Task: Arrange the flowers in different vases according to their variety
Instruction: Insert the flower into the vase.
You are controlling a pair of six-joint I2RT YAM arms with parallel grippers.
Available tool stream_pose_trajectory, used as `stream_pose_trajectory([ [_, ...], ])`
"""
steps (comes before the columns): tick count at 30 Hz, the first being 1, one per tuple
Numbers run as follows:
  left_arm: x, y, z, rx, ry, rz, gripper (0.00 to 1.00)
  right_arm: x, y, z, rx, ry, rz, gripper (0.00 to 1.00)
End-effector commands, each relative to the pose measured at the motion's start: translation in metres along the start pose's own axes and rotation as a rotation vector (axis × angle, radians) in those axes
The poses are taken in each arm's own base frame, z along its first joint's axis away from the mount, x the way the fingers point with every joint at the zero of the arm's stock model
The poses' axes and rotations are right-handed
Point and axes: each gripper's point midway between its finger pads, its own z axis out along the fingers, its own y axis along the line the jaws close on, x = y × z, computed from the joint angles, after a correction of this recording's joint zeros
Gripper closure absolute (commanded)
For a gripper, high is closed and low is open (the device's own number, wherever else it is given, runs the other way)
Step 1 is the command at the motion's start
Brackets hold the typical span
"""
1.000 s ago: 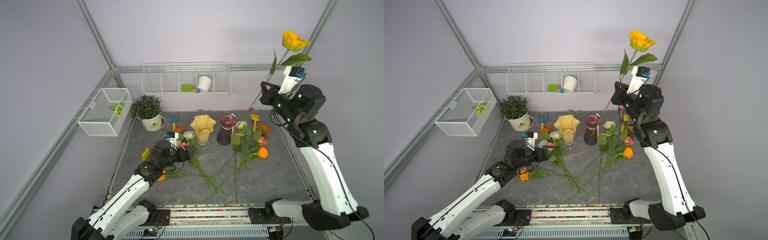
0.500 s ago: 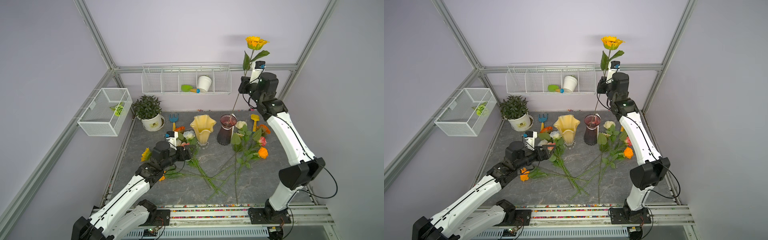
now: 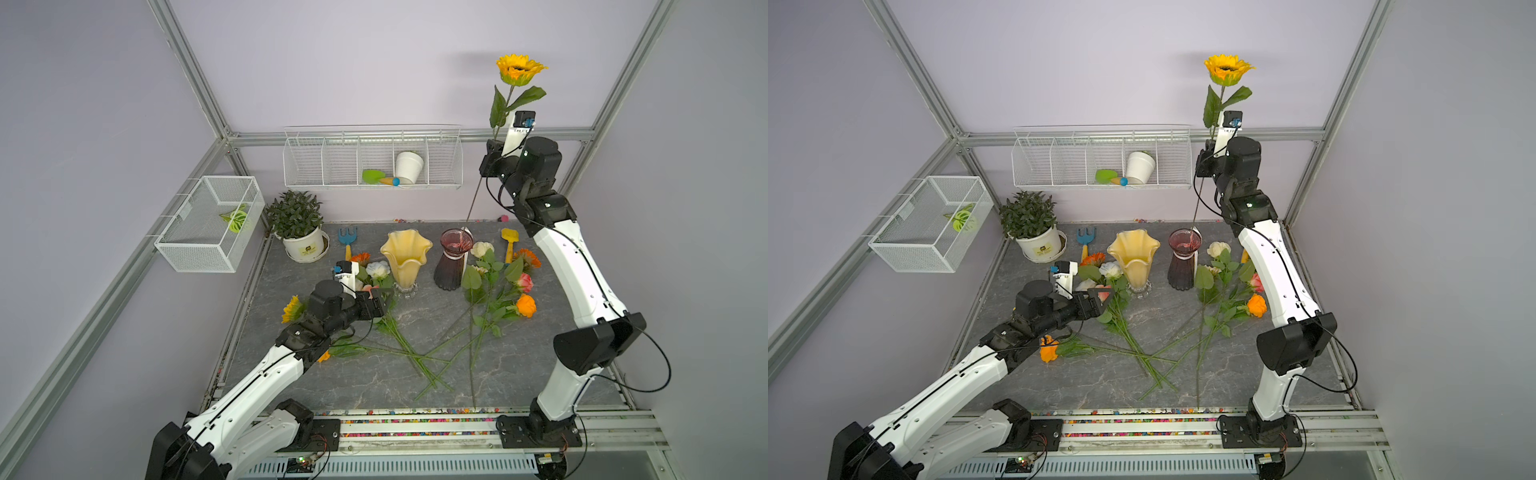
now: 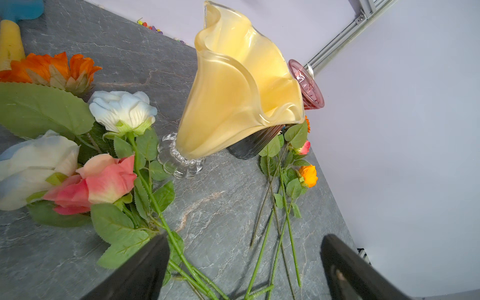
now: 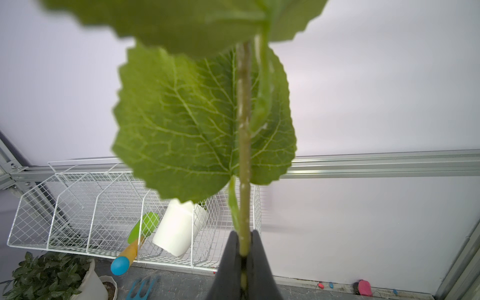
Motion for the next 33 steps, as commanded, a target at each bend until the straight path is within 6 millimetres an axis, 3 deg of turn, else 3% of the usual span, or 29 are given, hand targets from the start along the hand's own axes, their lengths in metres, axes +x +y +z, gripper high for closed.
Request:
stream_pose_trajectory([
  [1,0.001,-0.002,0.001,0.015,-0.001,0.022,0.04,0.023,-0.008,0.002,0.019,0.025,0.010,1.00],
  [11,0.000,-0.004,0.001,0.017,0.000,0.022,0.04,0.126,-0.020,-0.011,0.042,0.187,0.101,1.00],
  [12,0.000,-0.004,0.000,0.018,-0.001,0.022,0.04,0.134,-0.021,-0.013,0.040,0.198,0.112,0.95],
  [14,-0.001,-0.005,0.000,0.018,-0.002,0.022,0.04,0.146,-0.018,-0.020,0.022,0.220,0.122,0.75],
  [17,-0.003,-0.007,-0.002,0.019,-0.003,0.023,0.04,0.154,-0.013,-0.029,-0.015,0.232,0.136,0.48],
  [20,-0.004,-0.008,-0.004,0.019,-0.003,0.022,0.03,0.158,-0.011,-0.041,-0.029,0.240,0.151,0.33],
  [23,-0.005,-0.010,-0.006,0.017,0.001,0.021,0.02,0.159,-0.011,-0.054,-0.031,0.243,0.160,0.25],
  [27,-0.003,-0.010,-0.011,0.004,0.014,0.013,0.02,0.157,-0.004,-0.073,-0.058,0.261,0.160,0.24],
  [33,0.007,-0.001,-0.022,-0.052,0.058,-0.053,0.03,0.172,0.026,-0.107,-0.178,0.394,0.113,0.22],
])
